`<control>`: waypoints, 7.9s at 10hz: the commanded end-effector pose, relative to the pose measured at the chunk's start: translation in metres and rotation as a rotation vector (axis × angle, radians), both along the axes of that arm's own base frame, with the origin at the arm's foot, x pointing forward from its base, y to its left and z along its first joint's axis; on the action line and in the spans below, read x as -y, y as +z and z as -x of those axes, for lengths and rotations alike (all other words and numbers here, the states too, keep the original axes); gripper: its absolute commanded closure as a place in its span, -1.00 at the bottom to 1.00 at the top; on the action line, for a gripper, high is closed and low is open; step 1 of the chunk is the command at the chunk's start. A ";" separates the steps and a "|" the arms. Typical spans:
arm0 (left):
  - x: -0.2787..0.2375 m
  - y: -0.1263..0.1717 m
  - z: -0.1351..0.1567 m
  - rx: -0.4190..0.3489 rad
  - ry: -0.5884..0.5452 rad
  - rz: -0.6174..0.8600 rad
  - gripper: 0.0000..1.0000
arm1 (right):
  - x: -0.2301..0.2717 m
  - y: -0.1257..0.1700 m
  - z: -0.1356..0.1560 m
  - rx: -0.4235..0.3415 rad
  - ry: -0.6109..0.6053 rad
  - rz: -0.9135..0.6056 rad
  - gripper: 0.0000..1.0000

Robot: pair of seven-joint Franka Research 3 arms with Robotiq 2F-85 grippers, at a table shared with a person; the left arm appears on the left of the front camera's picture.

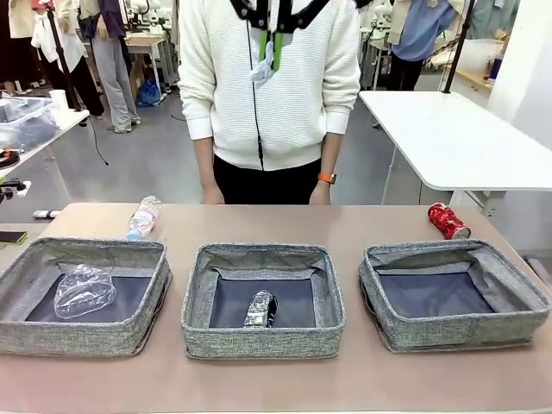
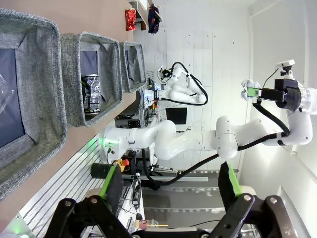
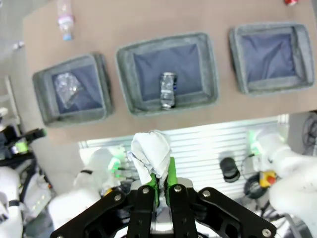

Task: Sort the waste into the appropriate baskets.
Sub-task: Pick up the waste item pointed out by the person, then place the picked waste into the Fabric basket indicated by the person.

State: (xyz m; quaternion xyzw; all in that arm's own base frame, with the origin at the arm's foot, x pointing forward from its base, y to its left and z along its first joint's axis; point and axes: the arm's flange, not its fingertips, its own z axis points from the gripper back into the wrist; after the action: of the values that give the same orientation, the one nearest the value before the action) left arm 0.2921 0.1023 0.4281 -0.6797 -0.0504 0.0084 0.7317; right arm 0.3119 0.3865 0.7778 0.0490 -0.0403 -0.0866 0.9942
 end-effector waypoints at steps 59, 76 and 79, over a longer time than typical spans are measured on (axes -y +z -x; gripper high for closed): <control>-0.001 0.002 0.002 0.001 0.001 -0.001 -1.00 | 0.390 -0.397 0.001 -0.173 -0.602 -0.661 -1.00; -0.001 0.002 0.002 0.001 0.001 -0.001 -1.00 | 0.350 -0.255 -0.006 0.230 0.272 -1.327 -1.00; -0.001 0.002 0.002 0.001 0.001 -0.001 -1.00 | 0.350 -0.255 -0.006 0.230 0.272 -1.327 -1.00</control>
State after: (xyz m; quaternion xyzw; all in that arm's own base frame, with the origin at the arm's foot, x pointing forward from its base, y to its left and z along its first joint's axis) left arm 0.2923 0.1027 0.4282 -0.6795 -0.0505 0.0088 0.7319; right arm 0.3183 0.0343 0.5226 0.6521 -0.0749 0.0470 0.7529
